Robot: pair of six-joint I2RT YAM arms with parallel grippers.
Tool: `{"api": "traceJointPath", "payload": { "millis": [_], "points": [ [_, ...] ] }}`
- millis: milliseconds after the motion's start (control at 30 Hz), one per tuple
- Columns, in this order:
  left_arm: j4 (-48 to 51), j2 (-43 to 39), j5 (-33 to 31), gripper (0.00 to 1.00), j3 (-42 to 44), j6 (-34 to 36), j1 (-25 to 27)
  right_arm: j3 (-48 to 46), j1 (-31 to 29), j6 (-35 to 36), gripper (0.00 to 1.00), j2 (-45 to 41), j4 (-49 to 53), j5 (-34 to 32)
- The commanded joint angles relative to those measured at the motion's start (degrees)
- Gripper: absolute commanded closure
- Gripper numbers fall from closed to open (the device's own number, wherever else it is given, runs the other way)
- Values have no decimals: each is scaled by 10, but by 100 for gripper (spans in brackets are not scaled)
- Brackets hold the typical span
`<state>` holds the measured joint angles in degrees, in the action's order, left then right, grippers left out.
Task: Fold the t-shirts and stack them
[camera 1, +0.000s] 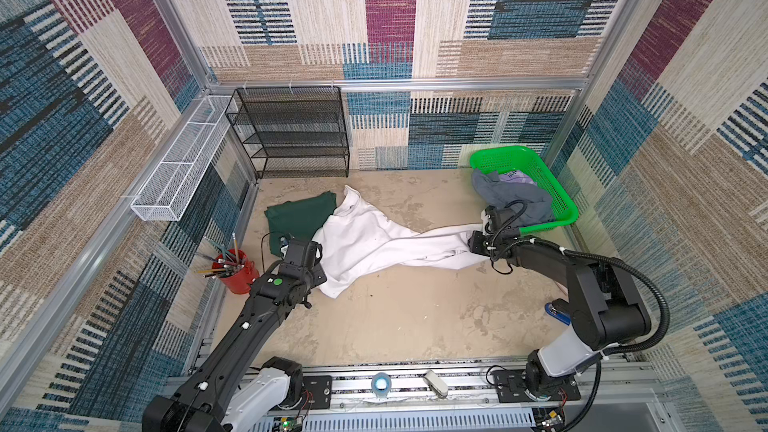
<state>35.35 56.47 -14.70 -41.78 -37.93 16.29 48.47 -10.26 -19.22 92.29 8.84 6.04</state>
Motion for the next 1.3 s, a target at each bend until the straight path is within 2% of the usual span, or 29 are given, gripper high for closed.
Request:
{"api": "traceJointPath", "payload": {
  "millis": [0,133,167,233,300,467,667,867,1167,1267],
  "points": [
    [-5,2,0,100,3,-4,0,-1,0,-2,66,7,-12,34],
    [-7,1,1,100,2,-4,0,-5,0,-5,67,17,-13,46],
    [-7,1,1,100,1,-4,0,-6,0,-5,72,18,-16,48],
    [-6,0,1,100,2,-4,0,-7,0,-6,89,17,-17,47],
    [-5,0,0,100,0,-2,0,-4,0,-6,99,12,-16,44],
    [-2,0,-6,100,-10,2,0,5,0,0,100,-25,-13,50],
    [1,-1,-12,100,-34,18,-1,27,0,-7,100,-115,14,67],
    [11,7,-31,100,-103,67,0,79,0,-6,100,-193,71,85],
    [4,28,-36,100,-165,106,0,88,0,-6,100,-219,82,97],
    [12,39,-50,100,-219,135,-1,135,0,0,100,-234,86,112]
  ]
}}
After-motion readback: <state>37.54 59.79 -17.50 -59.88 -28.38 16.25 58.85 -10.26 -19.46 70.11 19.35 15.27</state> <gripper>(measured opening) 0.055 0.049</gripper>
